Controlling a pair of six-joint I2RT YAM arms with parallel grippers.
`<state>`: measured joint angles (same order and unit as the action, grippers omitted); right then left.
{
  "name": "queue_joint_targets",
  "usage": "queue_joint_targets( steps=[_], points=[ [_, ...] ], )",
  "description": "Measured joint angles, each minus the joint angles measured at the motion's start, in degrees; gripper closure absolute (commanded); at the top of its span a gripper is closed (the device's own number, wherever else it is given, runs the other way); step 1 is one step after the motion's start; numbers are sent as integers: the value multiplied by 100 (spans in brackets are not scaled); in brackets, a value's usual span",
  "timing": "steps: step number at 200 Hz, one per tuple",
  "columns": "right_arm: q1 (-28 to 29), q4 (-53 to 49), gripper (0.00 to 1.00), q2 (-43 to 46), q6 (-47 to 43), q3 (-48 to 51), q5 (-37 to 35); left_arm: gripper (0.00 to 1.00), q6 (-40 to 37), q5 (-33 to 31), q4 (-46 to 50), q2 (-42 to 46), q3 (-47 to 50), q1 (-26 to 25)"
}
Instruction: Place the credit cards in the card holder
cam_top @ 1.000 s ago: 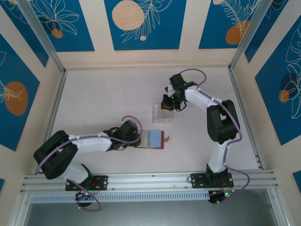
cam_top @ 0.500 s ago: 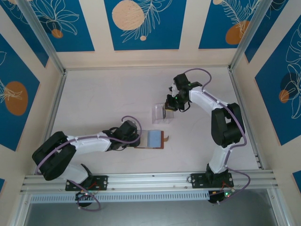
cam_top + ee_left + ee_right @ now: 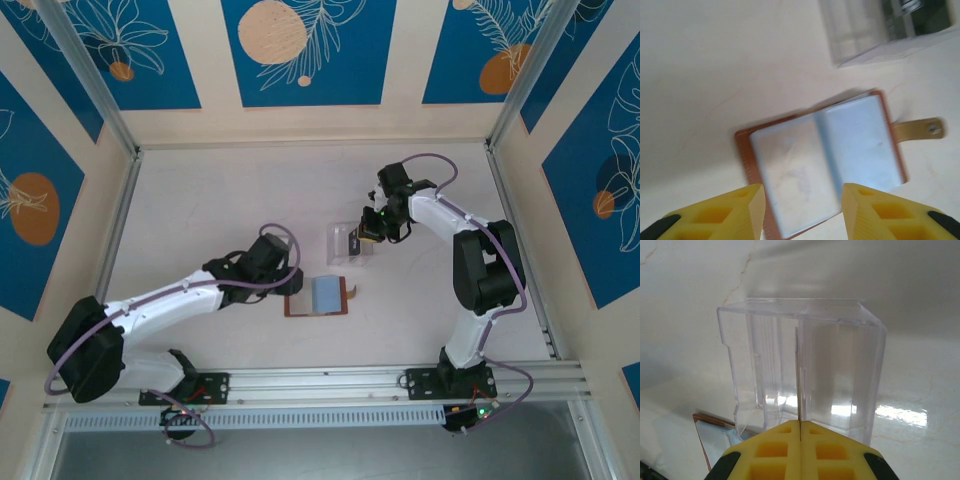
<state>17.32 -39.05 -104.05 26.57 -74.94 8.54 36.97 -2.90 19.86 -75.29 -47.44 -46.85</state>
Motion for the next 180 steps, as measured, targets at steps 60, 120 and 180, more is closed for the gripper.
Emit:
queue_joint_targets(
  steps=[60, 120, 180],
  points=[
    [-225, 203, 100, 72, 68, 203, 372, 74, -404, 1060, -133, -1915, -1971, 199],
    [-433, 219, 100, 337, 83, 308, 527, 75, -492, 1687, -155, -3434, -3381, 289],
    [-494, 243, 100, 380, 85, 442, 575, 81, -553, 1926, -188, -3969, -3888, 308]
  ],
)
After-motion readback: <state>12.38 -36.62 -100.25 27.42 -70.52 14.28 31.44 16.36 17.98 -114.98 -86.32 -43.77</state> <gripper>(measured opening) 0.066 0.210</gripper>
